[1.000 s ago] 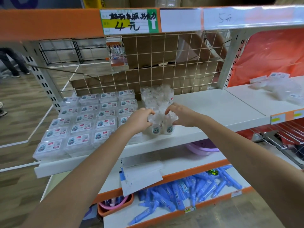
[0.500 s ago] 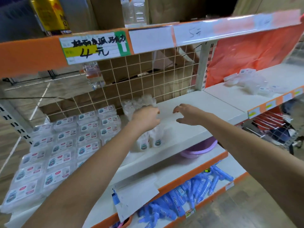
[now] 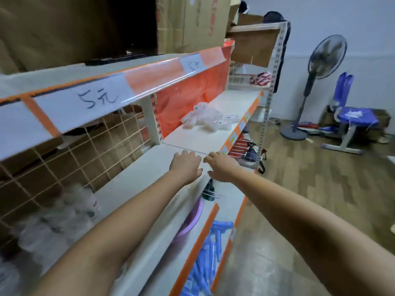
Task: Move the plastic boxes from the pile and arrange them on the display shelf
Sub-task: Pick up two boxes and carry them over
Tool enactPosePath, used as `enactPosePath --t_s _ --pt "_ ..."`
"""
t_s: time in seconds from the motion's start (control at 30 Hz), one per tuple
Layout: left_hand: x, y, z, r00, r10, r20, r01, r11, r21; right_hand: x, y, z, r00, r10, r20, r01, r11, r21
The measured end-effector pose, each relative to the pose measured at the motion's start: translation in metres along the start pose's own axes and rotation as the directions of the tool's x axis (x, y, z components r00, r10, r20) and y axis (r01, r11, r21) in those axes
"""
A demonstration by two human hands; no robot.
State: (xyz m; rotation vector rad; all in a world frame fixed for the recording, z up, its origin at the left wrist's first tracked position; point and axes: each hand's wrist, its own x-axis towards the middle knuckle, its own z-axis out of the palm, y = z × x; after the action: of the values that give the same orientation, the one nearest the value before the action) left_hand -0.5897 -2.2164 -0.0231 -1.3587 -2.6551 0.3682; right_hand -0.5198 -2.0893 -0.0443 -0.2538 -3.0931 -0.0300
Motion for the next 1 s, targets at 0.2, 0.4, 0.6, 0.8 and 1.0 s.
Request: enactPosePath --t_s 0.2,0.4,0.6,0.8,1.0 --pt "0.108 0.051 0.0 0.998 0.014 0.053 -0.006 0.987 -0.158 0.025 0.119 0.004 0.986 0.159 0.049 -0.163 0.983 0.084" --pt "0.225 0.089 -0.016 0.998 -0.03 0.054 0.045 0.949 -0.313 0.062 0.245 0.002 0.969 0.238 0.061 -0.243 0.966 0.085" --pt "0.307 0.104 -0.022 0.994 -0.108 0.015 0.108 0.957 -0.268 0.109 0.328 0.008 0.961 0.27 0.069 -0.276 0.953 0.124" --pt "0.376 0.078 -0.02 0.982 -0.187 -0.01 0.181 0.964 -0.195 0.185 0.361 0.02 0.981 0.185 0.051 -0.191 0.967 0.167" --pt "0.452 0.027 -0.012 0.958 -0.288 0.003 0.283 0.94 -0.191 0.282 0.38 0.011 0.996 0.05 0.067 -0.06 0.987 0.152"
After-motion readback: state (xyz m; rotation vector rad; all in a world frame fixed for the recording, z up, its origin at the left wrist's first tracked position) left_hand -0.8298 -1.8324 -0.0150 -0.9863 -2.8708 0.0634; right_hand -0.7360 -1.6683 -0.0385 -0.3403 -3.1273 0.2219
